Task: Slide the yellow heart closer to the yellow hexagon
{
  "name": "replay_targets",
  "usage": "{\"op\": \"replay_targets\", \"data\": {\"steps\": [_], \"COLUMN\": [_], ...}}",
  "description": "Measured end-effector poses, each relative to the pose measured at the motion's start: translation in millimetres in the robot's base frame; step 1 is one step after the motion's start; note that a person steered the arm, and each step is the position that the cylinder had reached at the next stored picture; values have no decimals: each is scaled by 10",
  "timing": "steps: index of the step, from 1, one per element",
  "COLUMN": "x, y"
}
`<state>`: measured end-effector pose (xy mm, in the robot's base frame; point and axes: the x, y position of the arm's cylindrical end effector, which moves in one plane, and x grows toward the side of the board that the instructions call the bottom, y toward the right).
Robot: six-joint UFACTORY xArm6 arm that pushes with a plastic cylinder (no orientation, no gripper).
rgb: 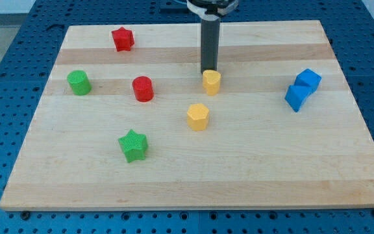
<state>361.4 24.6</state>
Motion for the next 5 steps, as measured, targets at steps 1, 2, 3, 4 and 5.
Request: {"op": "replay_targets", "data": {"steps": [1, 2, 3, 4, 5], "x": [231, 264, 203, 203, 207], "y": [-37, -37, 371, 677, 621]}}
